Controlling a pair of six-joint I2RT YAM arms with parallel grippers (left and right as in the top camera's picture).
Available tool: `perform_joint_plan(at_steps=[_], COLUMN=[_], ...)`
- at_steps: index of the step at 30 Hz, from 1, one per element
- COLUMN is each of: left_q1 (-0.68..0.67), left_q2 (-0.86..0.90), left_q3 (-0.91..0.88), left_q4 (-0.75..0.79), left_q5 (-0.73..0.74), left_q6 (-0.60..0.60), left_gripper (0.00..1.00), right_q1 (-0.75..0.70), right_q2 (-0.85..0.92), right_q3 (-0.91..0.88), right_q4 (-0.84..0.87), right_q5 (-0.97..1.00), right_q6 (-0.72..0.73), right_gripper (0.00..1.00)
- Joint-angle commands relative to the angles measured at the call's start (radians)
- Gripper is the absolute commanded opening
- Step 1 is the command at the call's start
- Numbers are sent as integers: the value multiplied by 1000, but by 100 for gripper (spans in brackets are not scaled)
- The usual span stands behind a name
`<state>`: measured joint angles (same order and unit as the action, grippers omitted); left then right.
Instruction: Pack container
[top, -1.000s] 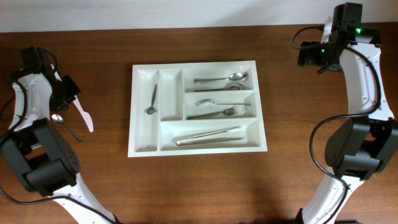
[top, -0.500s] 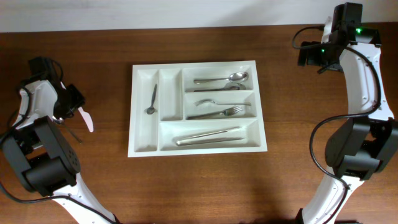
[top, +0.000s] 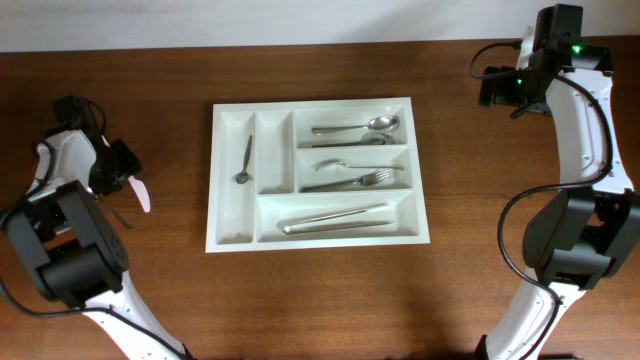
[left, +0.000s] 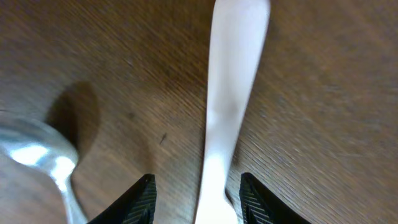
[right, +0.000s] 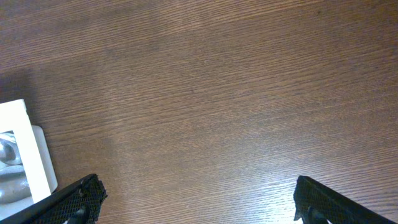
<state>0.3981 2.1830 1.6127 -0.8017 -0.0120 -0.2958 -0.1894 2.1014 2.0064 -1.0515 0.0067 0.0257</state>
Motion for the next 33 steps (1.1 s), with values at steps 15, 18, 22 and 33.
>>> perform_joint_plan(at_steps=[15,18,22,33], left_q1=[-13,-16,-17,-17], left_q2=[83,108,115,115], left_q3=[-8,-8,-8,-8], left_q4=[-29,-64,-76,-78], left_q5=[70,77,77,77], left_q6=[-7,-7,-7,-6], left_gripper=[40,39,16,2], right_q1=[-2,-2,-2,-2], right_q2=[-17,-17,-17,-17], right_q3=[-2,-2,-2,-2], right_q4=[0,0,0,0], right_q5=[2,2,2,2], right_q6=[9,9,9,9], right_gripper=[99,99,99,99])
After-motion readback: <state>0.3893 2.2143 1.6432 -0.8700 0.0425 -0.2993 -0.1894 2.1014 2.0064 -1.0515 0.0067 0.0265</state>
